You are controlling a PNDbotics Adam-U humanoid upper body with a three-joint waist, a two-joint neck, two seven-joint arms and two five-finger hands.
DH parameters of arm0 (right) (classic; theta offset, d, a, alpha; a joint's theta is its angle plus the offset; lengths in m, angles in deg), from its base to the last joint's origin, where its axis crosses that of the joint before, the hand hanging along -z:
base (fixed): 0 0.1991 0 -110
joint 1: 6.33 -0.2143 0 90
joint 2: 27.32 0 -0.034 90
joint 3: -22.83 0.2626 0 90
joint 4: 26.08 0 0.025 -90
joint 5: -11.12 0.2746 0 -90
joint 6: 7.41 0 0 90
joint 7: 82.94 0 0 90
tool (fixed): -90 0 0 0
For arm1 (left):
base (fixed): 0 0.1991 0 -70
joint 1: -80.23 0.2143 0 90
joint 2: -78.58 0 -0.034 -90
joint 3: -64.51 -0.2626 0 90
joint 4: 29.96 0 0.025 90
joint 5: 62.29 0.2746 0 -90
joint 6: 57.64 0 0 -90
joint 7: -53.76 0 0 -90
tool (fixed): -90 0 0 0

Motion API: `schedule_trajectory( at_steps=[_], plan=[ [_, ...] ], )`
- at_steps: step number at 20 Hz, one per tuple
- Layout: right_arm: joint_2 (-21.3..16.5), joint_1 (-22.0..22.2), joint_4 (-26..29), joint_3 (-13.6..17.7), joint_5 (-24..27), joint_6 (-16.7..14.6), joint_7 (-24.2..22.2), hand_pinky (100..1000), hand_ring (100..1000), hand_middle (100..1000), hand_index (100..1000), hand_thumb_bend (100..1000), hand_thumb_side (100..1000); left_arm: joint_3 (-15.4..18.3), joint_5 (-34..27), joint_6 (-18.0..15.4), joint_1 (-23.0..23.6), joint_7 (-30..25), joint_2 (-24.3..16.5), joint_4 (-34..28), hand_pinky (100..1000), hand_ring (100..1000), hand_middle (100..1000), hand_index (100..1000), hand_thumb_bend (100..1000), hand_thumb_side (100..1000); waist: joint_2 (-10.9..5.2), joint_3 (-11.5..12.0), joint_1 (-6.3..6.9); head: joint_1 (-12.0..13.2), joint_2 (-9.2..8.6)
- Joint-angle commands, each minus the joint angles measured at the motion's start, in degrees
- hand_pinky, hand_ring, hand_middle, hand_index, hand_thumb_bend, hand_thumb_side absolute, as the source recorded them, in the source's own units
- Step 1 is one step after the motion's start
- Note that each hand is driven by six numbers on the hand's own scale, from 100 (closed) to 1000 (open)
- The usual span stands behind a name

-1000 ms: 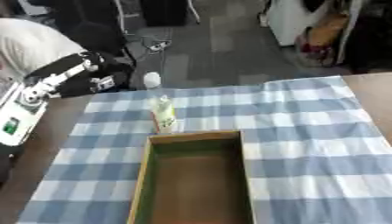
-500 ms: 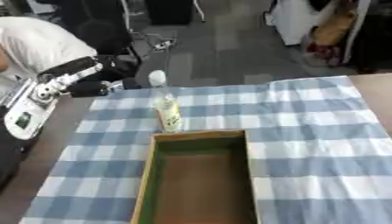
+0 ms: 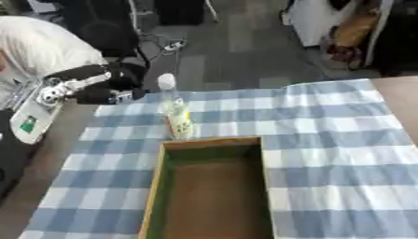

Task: Pick up objects on the table and place them in the box.

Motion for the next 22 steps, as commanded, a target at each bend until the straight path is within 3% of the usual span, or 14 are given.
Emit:
schedule_trajectory(
  at_steps=[1,22],
  plan=[
    [-1.1,-0.6,0.9,0.1,0.1,0.1,-0.2,399,494,560,641,100,845,-0.2,0.2,-0.2,-1.7,-1.1,-1.5,0.9,945,913,970,971,1000,1000,-0.86,-0.1,-0.16,0.2,-0.02],
    [-0.6,-1.3,0.9,0.1,0.3,-0.1,-0.2,401,495,560,642,100,846,-1.7,6.2,-1.8,-7.6,-4.2,2.6,10.6,944,927,983,980,1000,980,-0.57,-0.9,-0.23,0.5,-0.92]
  ],
)
